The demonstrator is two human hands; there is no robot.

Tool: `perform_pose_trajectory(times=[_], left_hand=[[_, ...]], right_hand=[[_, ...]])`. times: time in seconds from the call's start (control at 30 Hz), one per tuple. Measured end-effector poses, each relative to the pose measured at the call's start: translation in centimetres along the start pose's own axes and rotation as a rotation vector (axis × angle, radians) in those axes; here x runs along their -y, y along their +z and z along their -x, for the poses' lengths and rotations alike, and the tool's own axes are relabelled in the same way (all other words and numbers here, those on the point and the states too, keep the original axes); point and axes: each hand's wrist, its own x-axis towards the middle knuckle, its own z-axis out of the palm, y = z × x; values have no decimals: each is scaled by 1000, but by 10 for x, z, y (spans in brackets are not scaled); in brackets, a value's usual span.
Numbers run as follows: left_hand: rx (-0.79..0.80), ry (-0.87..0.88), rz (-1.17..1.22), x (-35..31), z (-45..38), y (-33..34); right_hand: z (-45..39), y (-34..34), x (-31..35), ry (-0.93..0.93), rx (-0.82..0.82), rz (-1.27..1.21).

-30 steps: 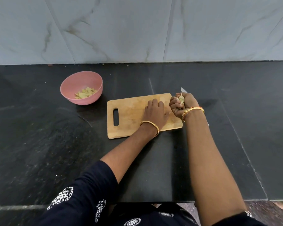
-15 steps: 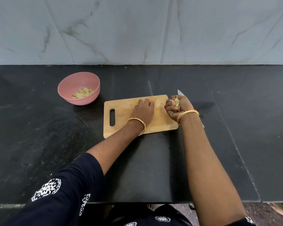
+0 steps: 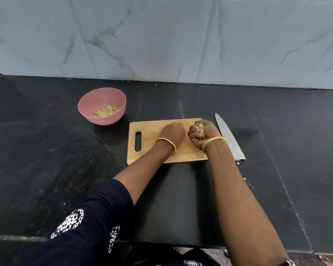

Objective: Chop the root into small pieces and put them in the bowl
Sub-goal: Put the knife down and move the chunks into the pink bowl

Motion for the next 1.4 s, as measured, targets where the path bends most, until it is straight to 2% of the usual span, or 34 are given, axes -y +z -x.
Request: perform_pose_trajectory(times=[0.07,0.13,0.17,0.2,0.37,0.5,0.6,0.77,0.87,1.0,1.1,1.2,1.3,1.4], left_hand=[[-13,-259,382,2,-4,-8],[29,-555,985,3,-7,-20],[81,-659,1249,4,-8,-26],[134,-715,1413,4,-7,-30],[265,-769,1632,18,-2,-46],[267,-766,1575,34,-4,-58],[176,-766,1514,55,-12,-76],[48,-716,1577,112,-26,-126],[12,-798,1618,148,-33,-141],[22,-878,1404,181,-36,-158],[77,-862,1248,192,-36,-165],[75,-880,1126,204,-40,-167],[85,-876,973,210,-45,-170],[92,-836,838,216,-49,-172]], right_hand=[[-2,5,-2,-2,8,17],[-5,11,-4,2,-1,33],[-6,14,-5,-3,-4,49],[-8,18,-7,-7,-9,66],[-10,37,-21,-36,-72,133],[-17,62,-34,-70,-77,195],[-25,96,-46,-87,-17,291],[-37,174,-66,-63,163,445],[-50,213,-82,-45,149,558],[-78,246,-98,-113,18,859],[-85,256,-104,-168,21,927],[-88,262,-111,-173,-32,1075],[-91,268,-111,-254,-41,1240],[-96,272,-107,-298,4,1373]])
